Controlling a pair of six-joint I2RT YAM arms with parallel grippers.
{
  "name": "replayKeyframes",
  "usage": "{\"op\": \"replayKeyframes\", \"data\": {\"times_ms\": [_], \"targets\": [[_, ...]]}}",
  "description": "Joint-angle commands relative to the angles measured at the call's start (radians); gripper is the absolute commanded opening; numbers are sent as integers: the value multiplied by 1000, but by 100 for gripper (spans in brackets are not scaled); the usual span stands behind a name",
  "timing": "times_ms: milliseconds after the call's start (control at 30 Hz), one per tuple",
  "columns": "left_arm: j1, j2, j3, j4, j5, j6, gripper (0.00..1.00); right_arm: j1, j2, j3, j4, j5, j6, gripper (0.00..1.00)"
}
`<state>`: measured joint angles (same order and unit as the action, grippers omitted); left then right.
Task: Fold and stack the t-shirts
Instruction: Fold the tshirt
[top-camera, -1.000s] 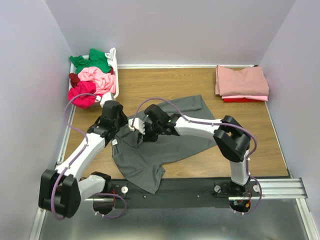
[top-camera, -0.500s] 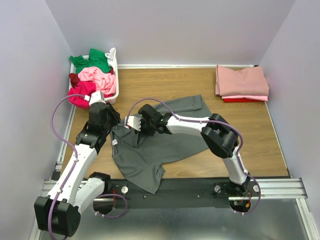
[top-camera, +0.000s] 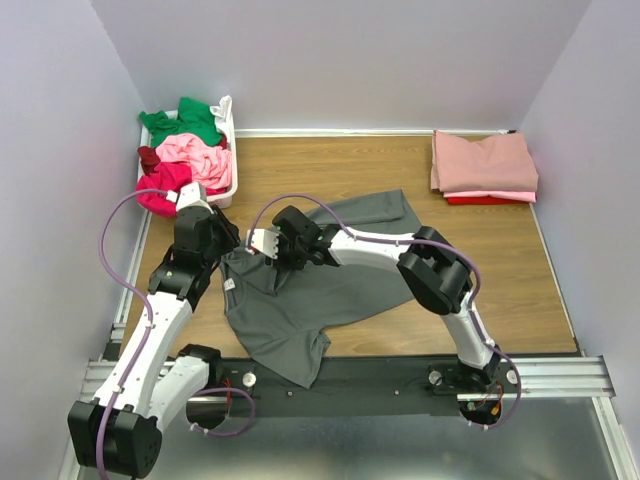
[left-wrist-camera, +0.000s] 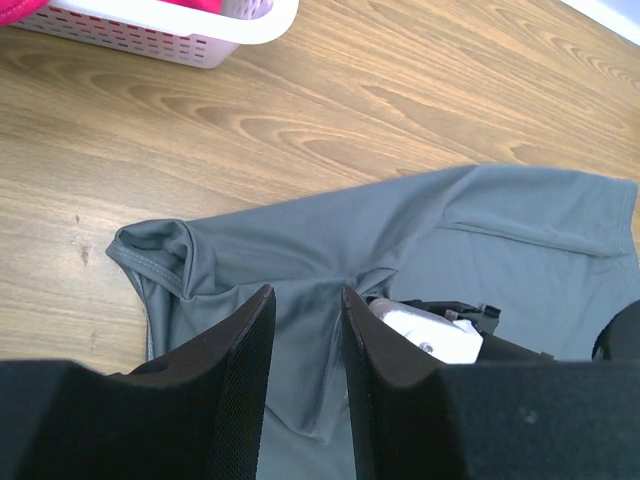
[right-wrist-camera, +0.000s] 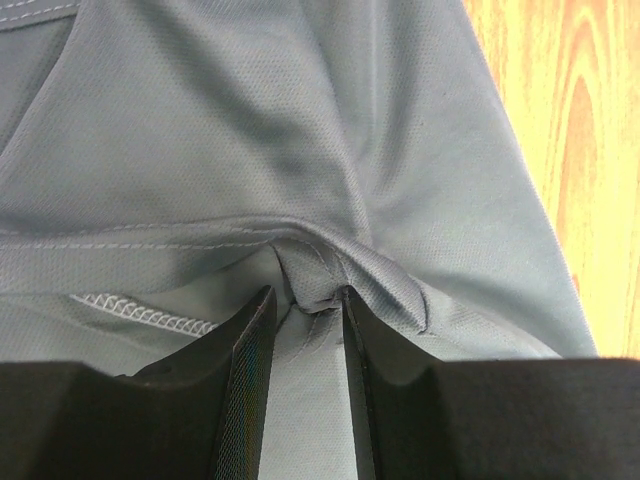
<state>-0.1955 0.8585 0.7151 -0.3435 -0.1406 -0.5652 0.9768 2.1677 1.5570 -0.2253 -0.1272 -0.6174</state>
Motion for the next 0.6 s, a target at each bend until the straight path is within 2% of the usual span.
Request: {"op": "replayKeyframes", "data": {"times_ms": [0,33,200,300,400,567], "targets": [[11,-26,12,-26,24,16,41,2,41,35,12,23,15,39],[11,-27,12,-26,26,14,41,3,40,35,12,21,15,38],[13,-29,7,-25,29,18,41,3,26,28,12,17,21,14],[16,-27,7,-25,30,19,41,2,1,14,14,23,22,4],[15,-29,6,-25,32,22,41,2,-40,-18,18,20,25,0],[16,-27,6,-23,38,24,41,2,-109,-75,27,11,34,0]]}}
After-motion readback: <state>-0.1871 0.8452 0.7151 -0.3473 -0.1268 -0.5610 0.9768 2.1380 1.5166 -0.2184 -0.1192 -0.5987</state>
